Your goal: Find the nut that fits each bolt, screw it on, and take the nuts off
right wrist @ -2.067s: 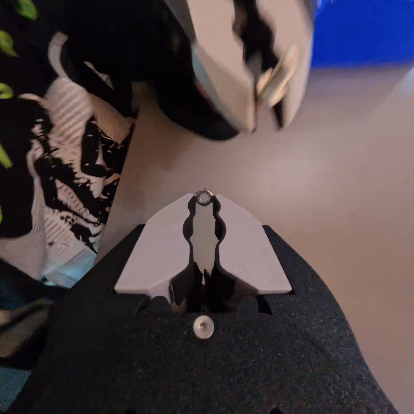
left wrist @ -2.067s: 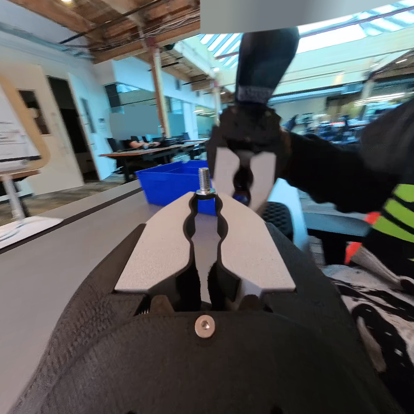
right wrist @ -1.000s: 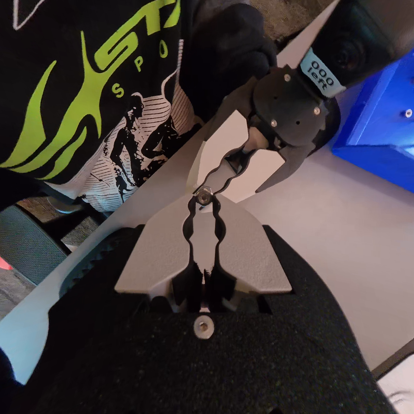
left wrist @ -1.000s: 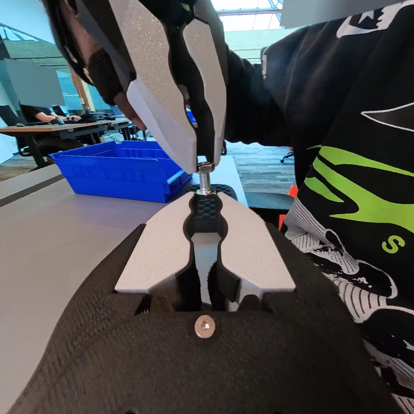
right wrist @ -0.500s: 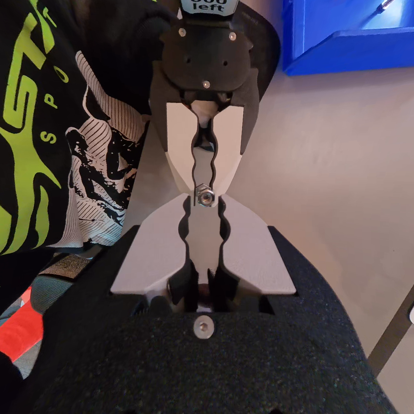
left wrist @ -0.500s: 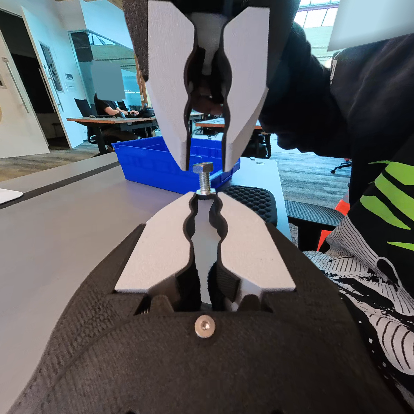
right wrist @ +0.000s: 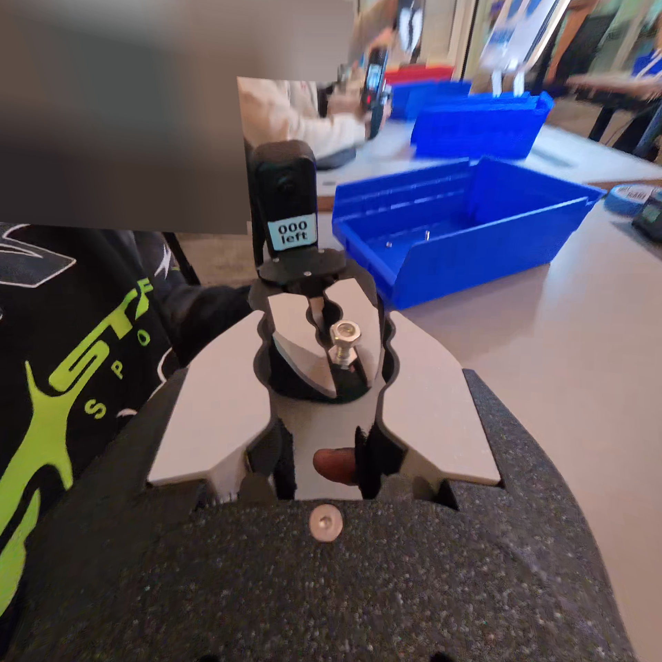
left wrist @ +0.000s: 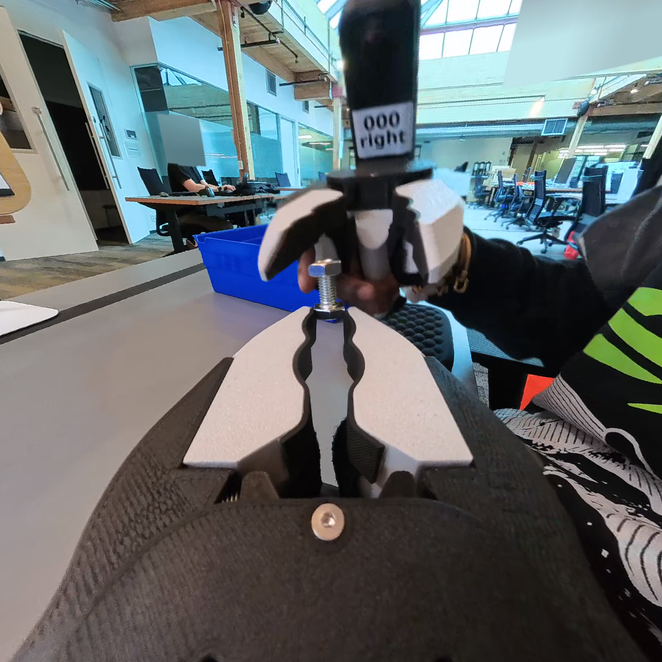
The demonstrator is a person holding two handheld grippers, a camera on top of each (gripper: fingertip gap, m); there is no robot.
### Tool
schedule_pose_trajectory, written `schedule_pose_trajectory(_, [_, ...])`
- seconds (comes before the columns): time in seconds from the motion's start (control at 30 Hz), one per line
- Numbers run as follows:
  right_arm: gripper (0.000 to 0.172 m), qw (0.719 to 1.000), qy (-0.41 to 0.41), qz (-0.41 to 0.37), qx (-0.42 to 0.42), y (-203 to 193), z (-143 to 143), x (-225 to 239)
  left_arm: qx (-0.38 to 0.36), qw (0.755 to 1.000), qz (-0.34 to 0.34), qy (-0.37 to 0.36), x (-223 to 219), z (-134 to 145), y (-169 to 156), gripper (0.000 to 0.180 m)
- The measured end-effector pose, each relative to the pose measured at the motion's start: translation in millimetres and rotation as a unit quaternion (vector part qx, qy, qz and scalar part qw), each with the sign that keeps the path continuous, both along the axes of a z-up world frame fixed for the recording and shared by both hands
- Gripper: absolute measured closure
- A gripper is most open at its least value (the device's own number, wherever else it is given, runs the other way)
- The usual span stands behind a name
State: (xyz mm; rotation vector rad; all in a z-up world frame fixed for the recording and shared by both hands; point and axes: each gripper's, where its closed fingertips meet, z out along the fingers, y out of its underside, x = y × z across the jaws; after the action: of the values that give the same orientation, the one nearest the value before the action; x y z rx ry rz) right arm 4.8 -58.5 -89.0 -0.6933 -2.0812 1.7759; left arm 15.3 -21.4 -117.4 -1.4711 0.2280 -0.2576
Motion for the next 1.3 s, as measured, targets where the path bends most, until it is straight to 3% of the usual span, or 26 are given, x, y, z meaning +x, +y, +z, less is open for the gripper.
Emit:
schedule_pose_trajectory(0.13, [0.113,0.998,0.037,-0.015,-0.041,-5.9,-1.4,4.7,-0.004,1.000,0.002,0.003,0.2,-1.3,0.9,0.166])
schedule_pose_trajectory(0.43, [0.113,0.998,0.028,-0.042,-0.035,4.4,-3.1,12.1,-0.001,1.000,0.010,-0.011,-4.6,0.1,0.8,0.166])
schedule_pose_trajectory(0.6, [0.127,0.997,0.031,-0.063,-0.028,13.6,-3.5,15.8,0.000,1.000,0.010,-0.014,-5.4,0.4,0.4,0.166])
schedule_pose_trajectory(0.77, [0.103,0.995,0.056,-0.076,-0.046,3.6,2.7,-0.5,-0.004,1.000,0.006,-0.006,-2.9,-1.1,0.8,0.166])
schedule_pose_trajectory(0.87, [0.102,0.996,0.054,-0.061,-0.035,-8.4,-2.5,-7.0,-0.006,1.000,0.006,-0.006,-3.1,-1.9,1.3,0.166])
schedule_pose_trajectory(1.17, [0.114,0.994,0.053,-0.085,-0.040,5.4,-4.0,10.4,-0.005,1.000,0.012,-0.015,-6.1,-1.2,1.1,0.166])
schedule_pose_trajectory(1.23, [0.139,0.995,0.060,-0.071,-0.047,7.8,-2.5,21.9,-0.008,1.000,0.016,-0.017,-7.3,-1.9,1.8,0.166])
schedule_pose_trajectory(1.3, [0.146,0.993,0.069,-0.069,-0.062,10.7,1.7,26.2,-0.008,1.000,0.015,-0.016,-6.9,-1.9,1.7,0.166])
